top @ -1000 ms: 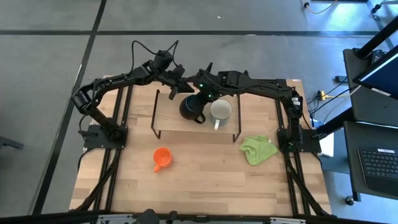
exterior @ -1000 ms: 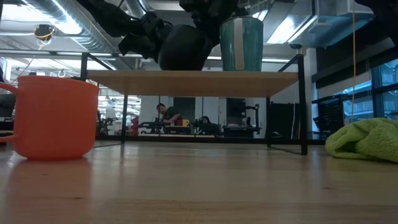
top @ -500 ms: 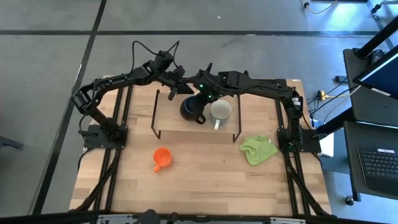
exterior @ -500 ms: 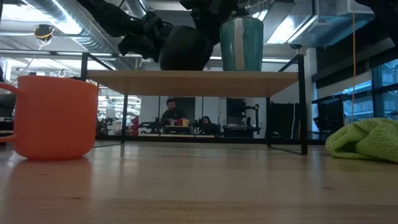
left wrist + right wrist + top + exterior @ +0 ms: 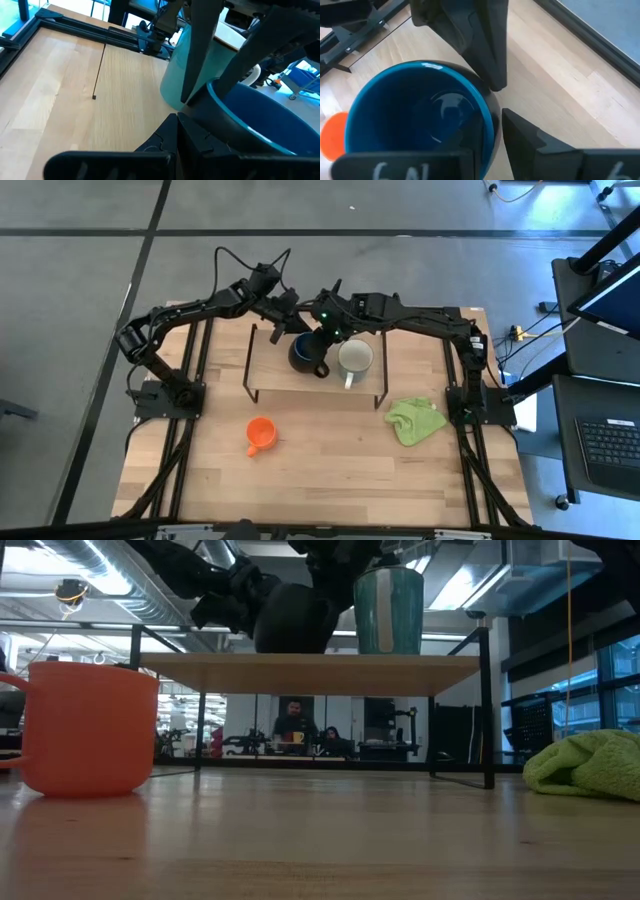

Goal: Stack small to large cups/mugs on shelf
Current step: Put the black and blue mug on the shelf

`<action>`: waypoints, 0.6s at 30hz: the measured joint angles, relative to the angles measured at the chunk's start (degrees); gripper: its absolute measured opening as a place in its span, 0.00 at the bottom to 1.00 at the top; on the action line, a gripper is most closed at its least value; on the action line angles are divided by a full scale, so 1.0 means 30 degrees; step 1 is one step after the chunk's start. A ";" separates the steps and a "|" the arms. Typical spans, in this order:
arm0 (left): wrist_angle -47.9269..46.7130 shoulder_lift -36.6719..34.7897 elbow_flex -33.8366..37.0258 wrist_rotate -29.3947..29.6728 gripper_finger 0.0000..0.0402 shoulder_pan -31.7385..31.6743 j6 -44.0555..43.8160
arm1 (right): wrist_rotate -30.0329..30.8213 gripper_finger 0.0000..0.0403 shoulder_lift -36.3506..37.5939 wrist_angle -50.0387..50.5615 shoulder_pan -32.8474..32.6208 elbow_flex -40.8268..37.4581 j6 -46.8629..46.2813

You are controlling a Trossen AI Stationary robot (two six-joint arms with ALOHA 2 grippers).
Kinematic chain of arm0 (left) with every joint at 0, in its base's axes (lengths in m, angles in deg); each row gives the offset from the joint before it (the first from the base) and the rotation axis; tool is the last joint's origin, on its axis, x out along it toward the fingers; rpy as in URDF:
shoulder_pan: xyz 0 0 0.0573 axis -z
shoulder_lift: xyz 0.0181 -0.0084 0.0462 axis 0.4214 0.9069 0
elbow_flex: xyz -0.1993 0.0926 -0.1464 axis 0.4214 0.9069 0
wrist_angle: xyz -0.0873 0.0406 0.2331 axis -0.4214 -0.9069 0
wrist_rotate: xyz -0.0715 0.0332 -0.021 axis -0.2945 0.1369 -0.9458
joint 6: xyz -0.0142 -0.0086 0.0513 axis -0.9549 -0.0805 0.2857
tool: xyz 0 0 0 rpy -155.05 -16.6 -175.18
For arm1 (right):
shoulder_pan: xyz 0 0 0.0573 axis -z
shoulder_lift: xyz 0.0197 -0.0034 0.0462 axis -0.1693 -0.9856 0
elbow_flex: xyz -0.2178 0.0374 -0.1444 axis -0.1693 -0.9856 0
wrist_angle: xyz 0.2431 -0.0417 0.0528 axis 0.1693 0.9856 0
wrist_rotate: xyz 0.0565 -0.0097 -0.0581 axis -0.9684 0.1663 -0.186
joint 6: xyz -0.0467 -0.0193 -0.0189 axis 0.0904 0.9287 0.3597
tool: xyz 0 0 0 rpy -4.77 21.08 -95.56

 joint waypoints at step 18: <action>-0.1061 0.0000 0.0015 0.0344 0.00 -0.0022 0.0936 | -0.0328 0.18 0.0015 -0.0723 0.0015 0.0000 0.0053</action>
